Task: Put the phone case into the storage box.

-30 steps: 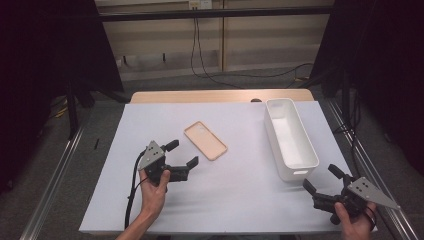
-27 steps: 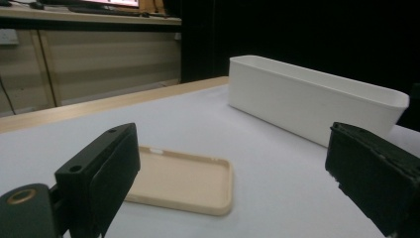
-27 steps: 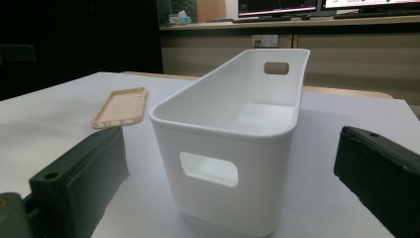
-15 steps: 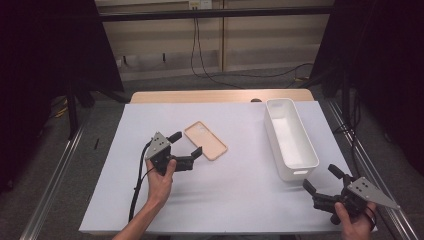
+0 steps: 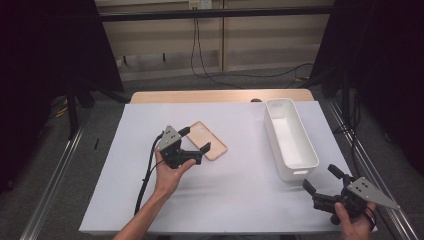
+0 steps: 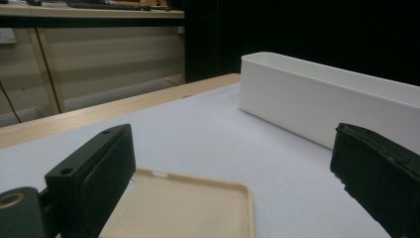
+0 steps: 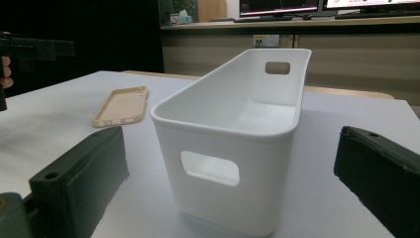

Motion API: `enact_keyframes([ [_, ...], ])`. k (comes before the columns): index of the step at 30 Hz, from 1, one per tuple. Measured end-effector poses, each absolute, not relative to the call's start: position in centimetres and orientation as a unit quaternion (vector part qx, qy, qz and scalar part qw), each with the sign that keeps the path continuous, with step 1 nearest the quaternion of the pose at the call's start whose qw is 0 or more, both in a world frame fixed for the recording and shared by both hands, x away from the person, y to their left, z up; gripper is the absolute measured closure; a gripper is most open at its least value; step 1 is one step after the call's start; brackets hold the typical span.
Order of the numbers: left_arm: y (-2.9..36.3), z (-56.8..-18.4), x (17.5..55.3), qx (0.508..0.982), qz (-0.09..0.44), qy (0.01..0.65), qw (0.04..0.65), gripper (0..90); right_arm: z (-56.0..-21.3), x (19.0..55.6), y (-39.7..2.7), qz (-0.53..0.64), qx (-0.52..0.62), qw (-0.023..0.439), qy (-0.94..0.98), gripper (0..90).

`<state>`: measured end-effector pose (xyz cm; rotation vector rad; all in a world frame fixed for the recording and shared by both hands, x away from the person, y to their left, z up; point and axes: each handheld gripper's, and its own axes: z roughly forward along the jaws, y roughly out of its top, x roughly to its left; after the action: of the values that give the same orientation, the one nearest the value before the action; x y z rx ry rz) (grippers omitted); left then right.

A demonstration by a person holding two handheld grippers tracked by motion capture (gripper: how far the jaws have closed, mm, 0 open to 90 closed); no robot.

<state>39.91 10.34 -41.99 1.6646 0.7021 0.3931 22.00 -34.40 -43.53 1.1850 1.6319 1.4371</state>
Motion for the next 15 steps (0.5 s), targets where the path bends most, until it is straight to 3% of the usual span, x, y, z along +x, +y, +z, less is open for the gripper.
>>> enact_keyframes([
  [15, 9.1, -41.7, 42.6, 0.713, 0.19, 0.3, 0.604, 9.0, -43.6, 22.0, -34.4, 0.548, 0.452, 0.324, 0.625, 0.0],
])
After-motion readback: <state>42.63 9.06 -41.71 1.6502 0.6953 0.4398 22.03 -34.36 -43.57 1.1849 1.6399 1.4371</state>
